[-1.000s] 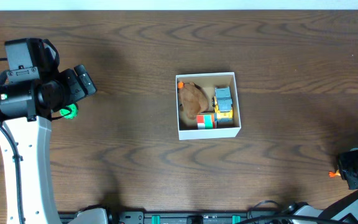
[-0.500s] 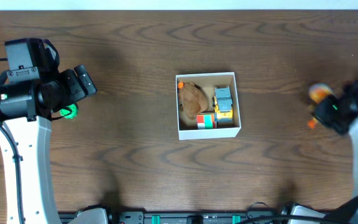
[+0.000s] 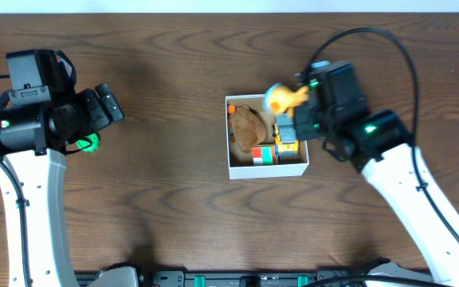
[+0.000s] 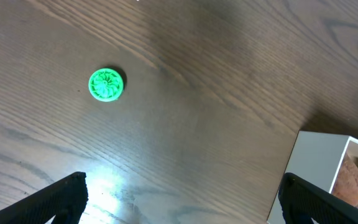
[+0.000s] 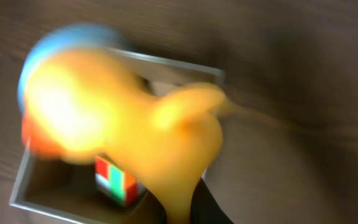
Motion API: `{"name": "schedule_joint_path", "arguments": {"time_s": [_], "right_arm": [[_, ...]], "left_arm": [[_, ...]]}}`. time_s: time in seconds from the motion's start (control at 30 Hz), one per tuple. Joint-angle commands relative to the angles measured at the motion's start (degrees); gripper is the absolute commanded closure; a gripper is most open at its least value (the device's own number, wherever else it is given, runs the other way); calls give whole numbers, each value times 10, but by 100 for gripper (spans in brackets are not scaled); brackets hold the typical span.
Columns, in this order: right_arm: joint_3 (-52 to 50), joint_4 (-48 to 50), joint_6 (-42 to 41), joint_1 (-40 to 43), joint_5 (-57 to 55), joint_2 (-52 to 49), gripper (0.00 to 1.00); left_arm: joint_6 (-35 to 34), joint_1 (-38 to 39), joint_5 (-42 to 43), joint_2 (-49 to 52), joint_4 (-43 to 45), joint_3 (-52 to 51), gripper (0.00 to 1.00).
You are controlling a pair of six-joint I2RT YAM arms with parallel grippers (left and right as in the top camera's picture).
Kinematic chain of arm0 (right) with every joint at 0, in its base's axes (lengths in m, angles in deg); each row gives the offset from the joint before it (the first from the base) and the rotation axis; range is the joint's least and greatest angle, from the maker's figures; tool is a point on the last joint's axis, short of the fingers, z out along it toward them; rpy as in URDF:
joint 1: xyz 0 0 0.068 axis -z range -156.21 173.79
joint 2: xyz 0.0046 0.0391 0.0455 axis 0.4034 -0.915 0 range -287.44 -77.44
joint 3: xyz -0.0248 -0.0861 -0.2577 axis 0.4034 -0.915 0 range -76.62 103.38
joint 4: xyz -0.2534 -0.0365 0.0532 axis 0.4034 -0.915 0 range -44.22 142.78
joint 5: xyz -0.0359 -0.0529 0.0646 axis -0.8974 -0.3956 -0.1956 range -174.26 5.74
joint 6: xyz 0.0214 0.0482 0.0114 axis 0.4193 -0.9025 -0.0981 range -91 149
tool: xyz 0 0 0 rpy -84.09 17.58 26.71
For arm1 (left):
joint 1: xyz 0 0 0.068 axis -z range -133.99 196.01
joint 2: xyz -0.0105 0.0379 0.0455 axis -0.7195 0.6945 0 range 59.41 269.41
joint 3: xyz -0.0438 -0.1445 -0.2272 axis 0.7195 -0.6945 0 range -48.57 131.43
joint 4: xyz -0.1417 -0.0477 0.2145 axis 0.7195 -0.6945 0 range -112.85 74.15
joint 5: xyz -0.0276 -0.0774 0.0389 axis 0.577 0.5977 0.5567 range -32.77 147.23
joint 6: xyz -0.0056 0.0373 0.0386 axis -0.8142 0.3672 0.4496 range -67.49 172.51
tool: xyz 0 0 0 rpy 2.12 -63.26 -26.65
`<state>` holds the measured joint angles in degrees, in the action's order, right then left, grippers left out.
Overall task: Pack container
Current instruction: 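Carry the yellow duck with the right gripper into the box, release, then lift the right gripper away from the box to the right side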
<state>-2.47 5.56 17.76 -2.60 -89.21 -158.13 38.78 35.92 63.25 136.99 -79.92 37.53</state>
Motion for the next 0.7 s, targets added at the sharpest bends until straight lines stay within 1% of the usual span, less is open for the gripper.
{"name": "schedule_joint_path", "arguments": {"time_s": [0.0,0.03,0.07,0.1,0.13,0.2,0.27,0.3,0.33,0.5,0.6,0.67], "right_arm": [[11,10,11,-32,-45,-28,87],[11,12,10,-36,-45,-39,81],[11,13,11,-38,-45,-50,71],[11,14,10,-39,-45,-60,61],[11,14,10,-39,-45,-72,47],[11,14,11,-39,-44,-94,28],[11,14,11,-39,-45,-111,18],[11,14,11,-39,-45,-118,14],[11,14,11,-39,-45,-123,14],[11,13,11,-39,-50,-128,13],[11,7,10,-39,-80,-123,14],[11,2,-10,-35,-109,-112,15]], "left_arm": [[-5,-3,4,1,-2,-5,2],[-5,-3,4,1,-2,-5,2],[-5,-3,4,1,-2,-5,2],[-5,-3,4,1,-2,-5,2],[-5,-3,4,1,-2,-5,2],[-5,-3,4,1,-2,-5,2],[-5,-3,4,1,-3,-5,2],[-5,-3,4,1,-3,-5,2],[-5,-3,4,1,-3,-5,2],[-5,-3,4,1,-5,-5,2],[-5,-3,4,1,-7,-5,2],[-5,-3,4,1,-11,-5,2]]}}
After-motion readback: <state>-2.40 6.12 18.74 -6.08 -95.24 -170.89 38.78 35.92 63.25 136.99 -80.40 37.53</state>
